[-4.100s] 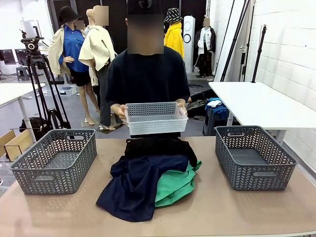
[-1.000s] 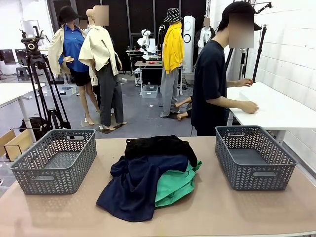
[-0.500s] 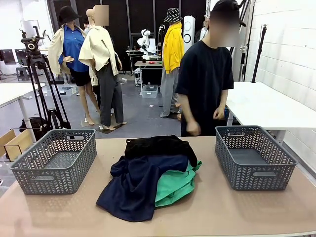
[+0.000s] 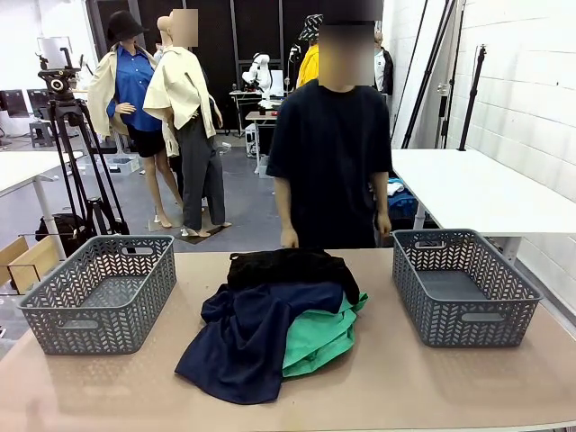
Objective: Sort the tops and bottoms.
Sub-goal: Lift clothes from the center of the table with your left hand.
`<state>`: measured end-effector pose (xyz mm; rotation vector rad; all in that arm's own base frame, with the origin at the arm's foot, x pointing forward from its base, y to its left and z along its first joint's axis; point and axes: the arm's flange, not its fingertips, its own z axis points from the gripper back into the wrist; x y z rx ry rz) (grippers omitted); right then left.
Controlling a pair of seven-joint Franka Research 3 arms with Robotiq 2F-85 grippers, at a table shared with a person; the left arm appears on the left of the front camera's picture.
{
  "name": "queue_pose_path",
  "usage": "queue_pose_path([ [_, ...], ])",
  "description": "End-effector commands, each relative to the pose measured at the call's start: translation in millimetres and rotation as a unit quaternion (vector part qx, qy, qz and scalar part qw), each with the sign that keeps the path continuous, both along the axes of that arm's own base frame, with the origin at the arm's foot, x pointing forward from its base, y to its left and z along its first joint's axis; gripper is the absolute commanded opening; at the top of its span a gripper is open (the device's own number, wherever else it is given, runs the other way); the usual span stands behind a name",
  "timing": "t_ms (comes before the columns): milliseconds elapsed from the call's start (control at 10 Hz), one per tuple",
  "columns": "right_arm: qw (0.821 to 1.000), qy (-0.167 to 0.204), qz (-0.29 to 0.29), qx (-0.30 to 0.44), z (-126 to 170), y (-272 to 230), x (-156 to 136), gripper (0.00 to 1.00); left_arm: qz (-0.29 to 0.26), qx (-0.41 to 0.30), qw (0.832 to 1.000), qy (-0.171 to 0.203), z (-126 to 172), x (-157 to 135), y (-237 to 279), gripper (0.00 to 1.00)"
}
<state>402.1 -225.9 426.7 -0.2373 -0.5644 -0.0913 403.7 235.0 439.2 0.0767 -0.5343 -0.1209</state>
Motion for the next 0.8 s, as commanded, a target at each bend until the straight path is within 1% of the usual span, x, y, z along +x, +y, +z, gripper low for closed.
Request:
queue_pose_path([
  [0, 1.000, 0.003, 0.000, -0.002, 0.4, -2.1, 1.3, 1.00, 0.002, 0.000, 1.000, 0.000, -0.8, -1.3, 1.8, 1.00],
  [700, 1.000, 0.003, 0.000, -0.002, 0.4, -2.1, 1.3, 1.00, 0.002, 0.000, 1.000, 0.000, -0.8, -1.3, 1.8, 1.00],
])
